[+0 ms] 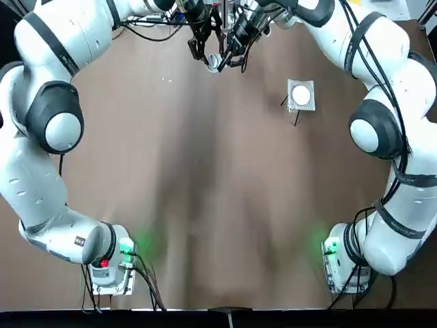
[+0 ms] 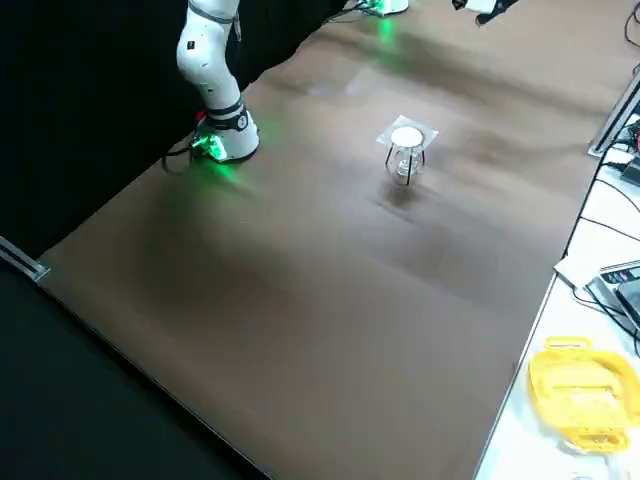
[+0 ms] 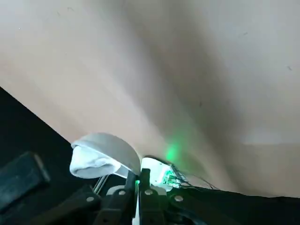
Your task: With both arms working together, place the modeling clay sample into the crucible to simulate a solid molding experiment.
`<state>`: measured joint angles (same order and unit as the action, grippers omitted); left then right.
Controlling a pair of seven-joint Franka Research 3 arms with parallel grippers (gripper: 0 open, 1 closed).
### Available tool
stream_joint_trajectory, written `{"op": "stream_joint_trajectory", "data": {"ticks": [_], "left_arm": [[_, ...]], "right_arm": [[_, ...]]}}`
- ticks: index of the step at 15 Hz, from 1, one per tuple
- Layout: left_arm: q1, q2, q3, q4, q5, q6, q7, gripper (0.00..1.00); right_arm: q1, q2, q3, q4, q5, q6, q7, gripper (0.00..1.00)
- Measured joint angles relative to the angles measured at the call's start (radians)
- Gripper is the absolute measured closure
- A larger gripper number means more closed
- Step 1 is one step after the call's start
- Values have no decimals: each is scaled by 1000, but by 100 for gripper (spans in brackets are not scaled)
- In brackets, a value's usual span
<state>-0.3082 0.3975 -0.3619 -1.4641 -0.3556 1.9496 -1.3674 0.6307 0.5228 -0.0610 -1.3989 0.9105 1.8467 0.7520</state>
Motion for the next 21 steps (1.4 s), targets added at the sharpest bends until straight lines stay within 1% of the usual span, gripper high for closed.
{"op": "stream_joint_trajectory", "data": {"ticks": [2,4,7,8,9,10,12,14,15,18,21], "left_arm": [[6,-3,2,5,0,-27,10,0],[42,-15,3,20,0,-80,89,0],[151,-54,7,27,0,-181,313,0],[189,-62,10,27,10,-204,389,0],[226,-68,10,27,42,-223,465,0],[256,-75,10,27,99,-236,540,0],[288,-92,10,28,246,-249,670,0],[296,-108,9,28,342,-281,778,0],[304,-114,9,28,375,-313,894,0],[326,-114,9,27,384,-343,1011,0],[341,-118,10,28,387,-369,1066,0]], "right_arm": [[-5,1,0,0,0,0,0,96],[-14,2,-1,0,0,0,-7,96],[-44,4,-3,0,-3,-13,-40,96],[-58,5,-4,0,-12,-36,-55,96],[-75,5,-6,0,-31,-67,-74,96],[-94,5,-7,0,-55,-101,-98,96],[-136,5,-9,0,-112,-165,-159,96],[-182,5,-11,0,-185,-228,-233,96],[-229,6,-12,-1,-268,-291,-319,96],[-310,9,-14,-3,-381,-379,-459,96],[-375,11,-14,-16,-488,-413,-571,96]]}}
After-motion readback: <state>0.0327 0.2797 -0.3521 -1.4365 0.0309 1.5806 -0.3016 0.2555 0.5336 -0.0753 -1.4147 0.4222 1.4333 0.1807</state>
